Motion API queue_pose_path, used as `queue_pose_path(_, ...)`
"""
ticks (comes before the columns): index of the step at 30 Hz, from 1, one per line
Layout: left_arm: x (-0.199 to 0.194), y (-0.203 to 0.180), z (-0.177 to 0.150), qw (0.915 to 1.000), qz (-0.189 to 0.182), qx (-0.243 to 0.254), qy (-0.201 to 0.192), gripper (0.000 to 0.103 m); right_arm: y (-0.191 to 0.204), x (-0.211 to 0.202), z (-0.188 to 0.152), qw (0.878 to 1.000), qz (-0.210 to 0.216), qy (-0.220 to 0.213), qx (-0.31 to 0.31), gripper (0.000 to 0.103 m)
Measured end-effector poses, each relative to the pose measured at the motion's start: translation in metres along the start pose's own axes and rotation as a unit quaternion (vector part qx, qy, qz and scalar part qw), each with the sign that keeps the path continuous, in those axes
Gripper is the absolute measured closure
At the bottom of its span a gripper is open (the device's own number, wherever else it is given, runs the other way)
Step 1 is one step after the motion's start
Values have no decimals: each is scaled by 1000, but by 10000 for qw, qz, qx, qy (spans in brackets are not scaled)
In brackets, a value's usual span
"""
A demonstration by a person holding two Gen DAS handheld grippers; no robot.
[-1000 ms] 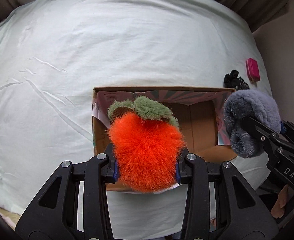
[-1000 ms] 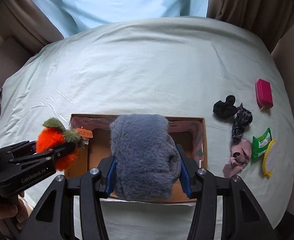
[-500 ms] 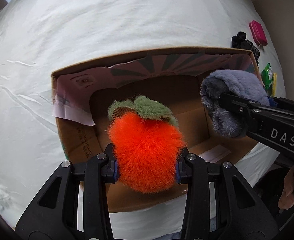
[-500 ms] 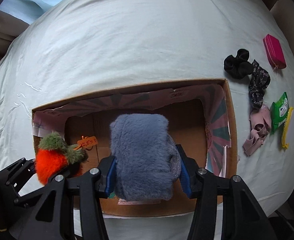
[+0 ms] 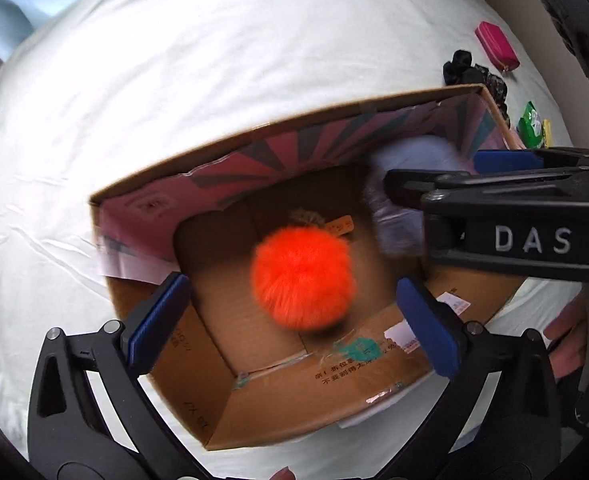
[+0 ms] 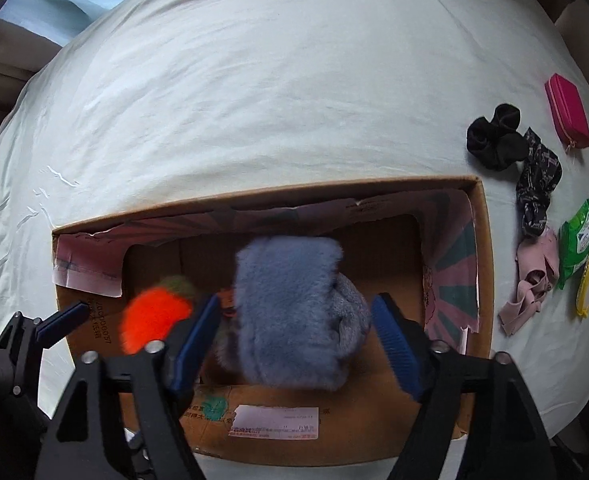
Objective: Organize soft objects
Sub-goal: 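Open both tools to drop the pompom and sock into the box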
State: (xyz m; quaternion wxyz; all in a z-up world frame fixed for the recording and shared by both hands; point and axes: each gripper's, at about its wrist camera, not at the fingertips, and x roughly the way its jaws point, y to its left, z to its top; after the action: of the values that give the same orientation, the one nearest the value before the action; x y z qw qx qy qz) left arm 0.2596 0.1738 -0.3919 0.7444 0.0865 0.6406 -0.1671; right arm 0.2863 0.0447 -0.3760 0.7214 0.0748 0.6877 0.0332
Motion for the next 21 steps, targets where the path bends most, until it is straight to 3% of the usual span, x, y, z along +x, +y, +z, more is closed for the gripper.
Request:
queue_pose_path(1, -3, -1, -2, 10000, -9, 29, -19, 0, 1, -3, -1, 10000, 24, -80, -41, 4)
queue_pose_path(2, -4, 0, -2, 10000, -32, 33, -3, 0, 2, -5, -2, 9999, 32, -100, -73, 2)
queue_pose_path(11, -26, 7, -18, 9999, 7, -99, -92, 0, 11, -28, -21, 9992, 0, -273, -284, 2)
queue_pose_path(21, -87, 14, -44, 9980, 240, -248, -531, 0, 29, -81, -52, 9959, -56, -652, -623, 2)
